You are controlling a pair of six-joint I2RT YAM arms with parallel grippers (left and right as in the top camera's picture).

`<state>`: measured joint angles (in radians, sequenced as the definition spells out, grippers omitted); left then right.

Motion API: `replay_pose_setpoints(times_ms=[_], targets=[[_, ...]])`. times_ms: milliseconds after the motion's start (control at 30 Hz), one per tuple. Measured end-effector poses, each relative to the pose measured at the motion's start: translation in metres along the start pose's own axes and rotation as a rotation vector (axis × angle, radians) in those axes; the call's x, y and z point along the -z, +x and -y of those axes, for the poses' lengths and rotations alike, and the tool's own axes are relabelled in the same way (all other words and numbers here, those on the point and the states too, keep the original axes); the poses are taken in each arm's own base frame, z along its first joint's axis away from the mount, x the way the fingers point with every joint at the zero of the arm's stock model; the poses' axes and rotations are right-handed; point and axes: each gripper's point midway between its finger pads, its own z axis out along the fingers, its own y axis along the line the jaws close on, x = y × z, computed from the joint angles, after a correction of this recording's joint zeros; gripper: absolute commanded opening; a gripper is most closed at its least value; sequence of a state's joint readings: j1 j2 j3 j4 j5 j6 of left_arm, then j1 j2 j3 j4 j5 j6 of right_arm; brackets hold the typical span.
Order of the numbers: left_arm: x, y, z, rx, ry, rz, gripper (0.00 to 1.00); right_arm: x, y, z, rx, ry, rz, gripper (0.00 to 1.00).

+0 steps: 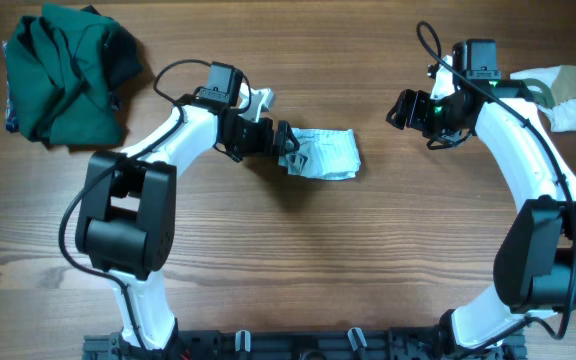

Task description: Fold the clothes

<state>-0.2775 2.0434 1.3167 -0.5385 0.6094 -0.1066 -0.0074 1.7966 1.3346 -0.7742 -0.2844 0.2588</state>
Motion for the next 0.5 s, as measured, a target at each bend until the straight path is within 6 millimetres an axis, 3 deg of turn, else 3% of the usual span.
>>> replay_pose_setpoints(times_ms=[367, 500], targets=[[-0.006, 0.012, 0.016, -0.029, 0.086, -0.050, 1.00, 0.000, 0.001, -0.005, 0.000, -0.030, -0.008, 0.85], [-0.014, 0.023, 0.031, -0.060, 0.098, -0.091, 1.00, 0.000, 0.001, -0.005, 0.000, -0.030, -0.007, 0.85]])
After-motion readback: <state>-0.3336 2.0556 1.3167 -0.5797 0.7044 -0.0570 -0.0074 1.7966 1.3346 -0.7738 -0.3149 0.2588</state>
